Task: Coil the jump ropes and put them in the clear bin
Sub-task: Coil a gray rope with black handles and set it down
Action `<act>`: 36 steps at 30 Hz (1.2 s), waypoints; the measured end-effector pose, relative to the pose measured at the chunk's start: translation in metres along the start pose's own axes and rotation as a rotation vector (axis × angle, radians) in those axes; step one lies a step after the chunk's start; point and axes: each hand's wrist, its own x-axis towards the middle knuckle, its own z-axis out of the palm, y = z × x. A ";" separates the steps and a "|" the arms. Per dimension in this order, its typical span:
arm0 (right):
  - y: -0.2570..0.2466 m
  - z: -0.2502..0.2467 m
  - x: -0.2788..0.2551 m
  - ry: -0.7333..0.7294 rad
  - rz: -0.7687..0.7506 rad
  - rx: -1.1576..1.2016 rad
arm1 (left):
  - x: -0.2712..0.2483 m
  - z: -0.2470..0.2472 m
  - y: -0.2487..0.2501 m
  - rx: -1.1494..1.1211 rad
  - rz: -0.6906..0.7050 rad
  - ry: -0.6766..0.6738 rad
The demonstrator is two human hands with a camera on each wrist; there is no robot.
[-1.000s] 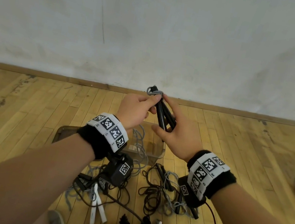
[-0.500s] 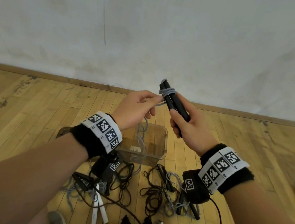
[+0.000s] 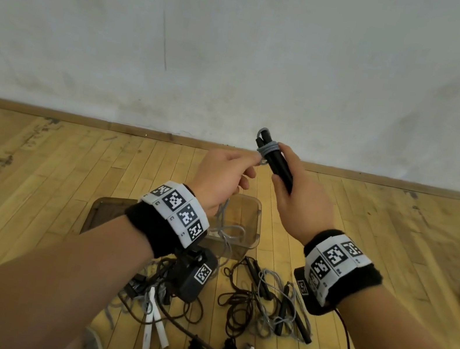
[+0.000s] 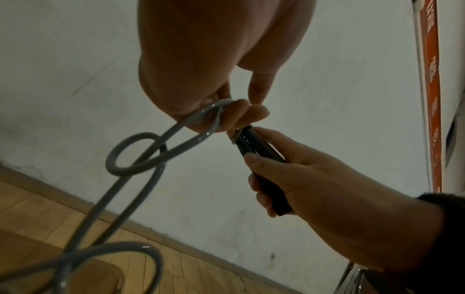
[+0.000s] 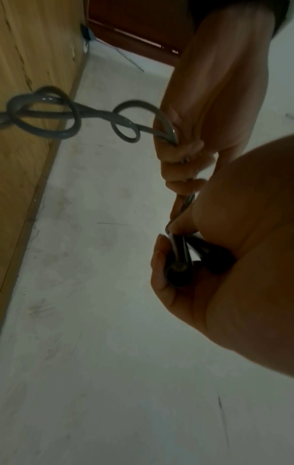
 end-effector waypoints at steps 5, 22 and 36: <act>-0.005 0.008 -0.007 -0.058 -0.081 0.104 | 0.001 0.003 0.000 -0.039 -0.015 0.056; -0.022 -0.013 -0.012 -0.273 0.263 0.956 | 0.005 -0.005 0.001 -0.031 0.031 -0.022; 0.002 -0.016 -0.004 -0.111 0.126 0.538 | 0.010 -0.023 0.000 0.265 0.050 -0.140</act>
